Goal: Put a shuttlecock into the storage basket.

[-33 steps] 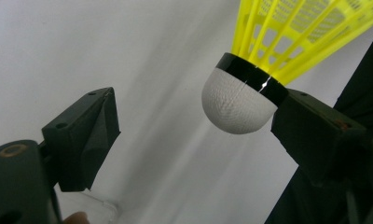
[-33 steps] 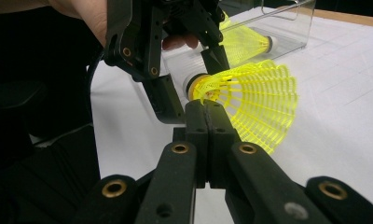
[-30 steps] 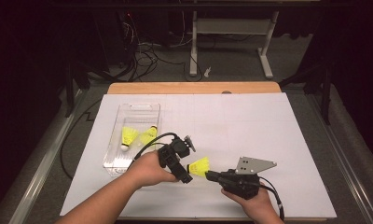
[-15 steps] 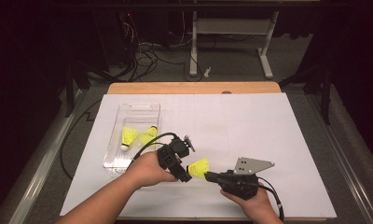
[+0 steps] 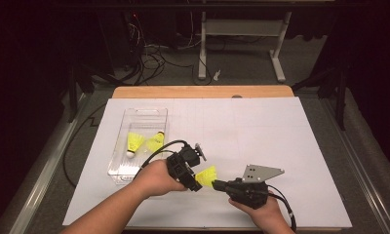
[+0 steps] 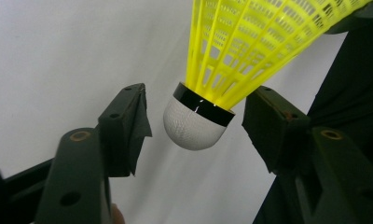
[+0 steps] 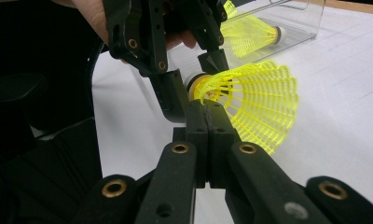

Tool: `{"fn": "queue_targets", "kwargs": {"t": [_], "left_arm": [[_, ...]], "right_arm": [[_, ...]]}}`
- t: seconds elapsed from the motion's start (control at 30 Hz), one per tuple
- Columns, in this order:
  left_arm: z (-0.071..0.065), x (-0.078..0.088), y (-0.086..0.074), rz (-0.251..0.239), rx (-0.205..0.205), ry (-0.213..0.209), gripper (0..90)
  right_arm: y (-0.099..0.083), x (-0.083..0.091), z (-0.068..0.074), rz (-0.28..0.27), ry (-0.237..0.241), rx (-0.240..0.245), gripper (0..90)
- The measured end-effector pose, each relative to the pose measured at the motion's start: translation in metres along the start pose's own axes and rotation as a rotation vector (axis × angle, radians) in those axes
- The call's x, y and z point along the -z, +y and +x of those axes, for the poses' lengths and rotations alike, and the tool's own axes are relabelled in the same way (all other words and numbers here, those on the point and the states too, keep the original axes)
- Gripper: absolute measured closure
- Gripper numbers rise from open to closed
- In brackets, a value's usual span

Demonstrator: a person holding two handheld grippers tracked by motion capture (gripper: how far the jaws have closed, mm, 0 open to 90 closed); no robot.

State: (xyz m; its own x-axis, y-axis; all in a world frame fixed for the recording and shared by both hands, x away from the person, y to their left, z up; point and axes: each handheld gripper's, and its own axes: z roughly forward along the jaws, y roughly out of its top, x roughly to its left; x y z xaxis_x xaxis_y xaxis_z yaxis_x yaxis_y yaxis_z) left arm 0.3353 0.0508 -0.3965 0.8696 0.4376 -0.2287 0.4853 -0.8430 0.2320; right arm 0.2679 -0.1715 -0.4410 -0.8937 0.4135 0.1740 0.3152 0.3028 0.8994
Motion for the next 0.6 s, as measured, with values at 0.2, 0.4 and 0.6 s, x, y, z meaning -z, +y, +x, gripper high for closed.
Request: {"fn": "queue_targets", "kwargs": {"t": [0.2,0.4,0.6], "left_arm": [[0.0006,0.0004,-0.0005,-0.002,-0.001,0.006,50.9],[0.001,0.0007,-0.001,-0.003,-0.001,0.009,58.8],[0.0004,-0.0002,-0.0015,0.0,-0.016,0.021,61.0]], "right_arm": [[0.0,0.0002,-0.0003,-0.001,-0.004,-0.002,90.0],[0.0,0.0001,-0.0005,-0.001,-0.009,-0.003,90.0],[-0.0004,0.0002,-0.0011,-0.003,-0.012,-0.006,90.0]]}}
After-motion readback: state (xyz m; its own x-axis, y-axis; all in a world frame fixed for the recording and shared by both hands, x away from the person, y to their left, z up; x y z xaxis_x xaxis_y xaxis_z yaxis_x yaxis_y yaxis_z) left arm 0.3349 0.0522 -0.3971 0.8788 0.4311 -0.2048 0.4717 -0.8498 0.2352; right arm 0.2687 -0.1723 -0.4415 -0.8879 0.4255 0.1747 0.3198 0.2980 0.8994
